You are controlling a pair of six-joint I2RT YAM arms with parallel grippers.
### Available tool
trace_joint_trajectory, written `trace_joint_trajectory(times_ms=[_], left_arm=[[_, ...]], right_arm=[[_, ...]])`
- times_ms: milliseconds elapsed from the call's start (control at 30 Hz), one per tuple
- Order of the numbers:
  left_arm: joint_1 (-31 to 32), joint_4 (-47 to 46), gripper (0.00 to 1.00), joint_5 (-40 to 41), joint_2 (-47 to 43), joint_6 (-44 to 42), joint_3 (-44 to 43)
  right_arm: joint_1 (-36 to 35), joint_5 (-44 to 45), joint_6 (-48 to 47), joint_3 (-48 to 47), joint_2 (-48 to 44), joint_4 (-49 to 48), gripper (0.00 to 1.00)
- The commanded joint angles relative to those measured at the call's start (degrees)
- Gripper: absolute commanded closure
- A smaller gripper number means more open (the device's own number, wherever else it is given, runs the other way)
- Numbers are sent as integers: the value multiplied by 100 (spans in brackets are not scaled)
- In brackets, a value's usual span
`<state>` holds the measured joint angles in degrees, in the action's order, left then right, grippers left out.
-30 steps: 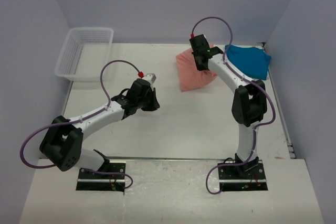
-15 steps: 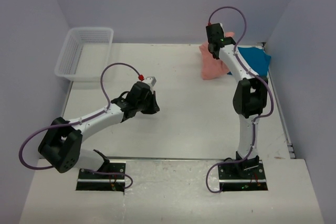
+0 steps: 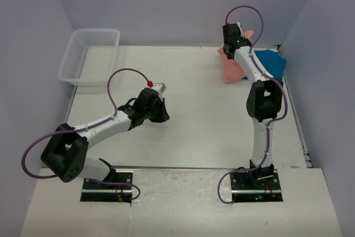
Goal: Fold and stack the t-shirts
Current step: Put the neatly folded tshirt into the corner of the board with the right arm
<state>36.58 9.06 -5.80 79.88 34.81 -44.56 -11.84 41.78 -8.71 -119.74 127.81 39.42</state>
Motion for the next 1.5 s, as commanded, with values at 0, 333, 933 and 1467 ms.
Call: trace_joint_trajectory(times_ms=[0,333,933,1467], left_arm=[[34,-256,100,-96,28,-79,87],[25,-370,100,-211,247,-79,140],[25,-431,100,-316,485,-88,131],[34,-431,100,-351,538,-97,166]], right_arm=[[208,489,-298,-392,-2,-619,100],[384,428,-676,-1068,323,-936,100],[691,498,-184,-612,130,-778,100],[999,595,-131,-893,569,-778,100]])
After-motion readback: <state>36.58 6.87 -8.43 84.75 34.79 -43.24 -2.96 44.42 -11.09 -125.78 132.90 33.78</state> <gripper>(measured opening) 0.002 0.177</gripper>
